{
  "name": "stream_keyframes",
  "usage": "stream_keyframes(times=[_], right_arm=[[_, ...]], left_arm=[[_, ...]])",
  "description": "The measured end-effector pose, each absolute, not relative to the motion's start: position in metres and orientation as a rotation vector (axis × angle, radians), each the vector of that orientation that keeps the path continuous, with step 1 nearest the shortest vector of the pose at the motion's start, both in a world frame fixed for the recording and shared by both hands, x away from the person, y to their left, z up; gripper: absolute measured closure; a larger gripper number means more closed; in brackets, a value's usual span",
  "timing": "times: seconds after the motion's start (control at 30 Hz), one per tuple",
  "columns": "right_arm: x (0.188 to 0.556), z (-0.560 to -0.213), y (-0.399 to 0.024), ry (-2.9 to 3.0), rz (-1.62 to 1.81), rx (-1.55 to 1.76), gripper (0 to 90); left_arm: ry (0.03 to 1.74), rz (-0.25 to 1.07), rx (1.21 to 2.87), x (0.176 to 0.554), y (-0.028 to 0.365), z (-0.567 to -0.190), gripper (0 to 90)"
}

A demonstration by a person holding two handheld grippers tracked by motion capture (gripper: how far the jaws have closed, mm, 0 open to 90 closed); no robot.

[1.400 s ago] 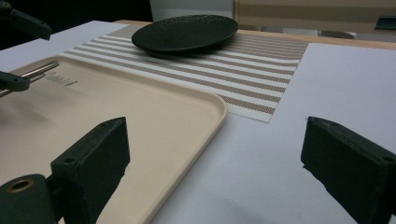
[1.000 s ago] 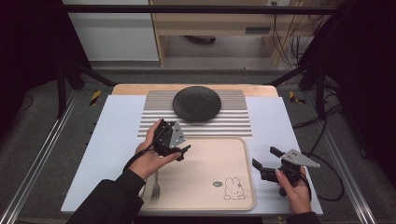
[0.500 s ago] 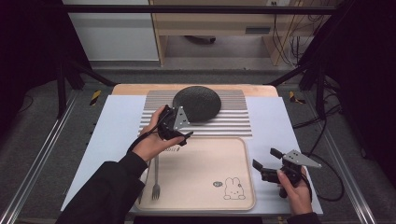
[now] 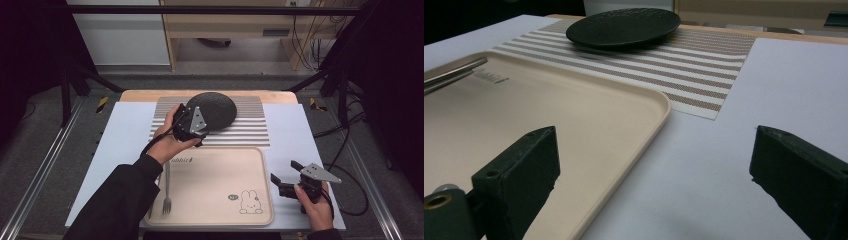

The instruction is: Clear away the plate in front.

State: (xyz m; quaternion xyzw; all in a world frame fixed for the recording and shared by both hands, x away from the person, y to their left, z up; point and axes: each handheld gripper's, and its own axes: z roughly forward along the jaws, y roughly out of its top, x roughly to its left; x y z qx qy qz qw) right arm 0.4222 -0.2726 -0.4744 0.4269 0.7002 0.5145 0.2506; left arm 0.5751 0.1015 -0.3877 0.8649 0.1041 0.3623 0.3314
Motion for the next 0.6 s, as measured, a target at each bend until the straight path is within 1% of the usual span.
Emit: stream_keyframes(times=[0.23, 0.43, 0.6], right_arm=[[0.423, -0.475, -0.271, 1.916, 1.389, 1.153, 6.1], [0.424, -0.475, -0.271, 1.918, 1.386, 1.151, 6.0], [0.424, -0.475, -0.271, 1.917, 1.386, 1.155, 5.9]], left_arm=[[0.295, 0.936, 2.255, 0.587, 0.102, -0.393, 8.8], [0.301, 0.934, 2.289, 0.597, 0.107, -0.403, 8.8], [0.242, 0.967, 2.32, 0.598, 0.108, -0.41, 9.3]])
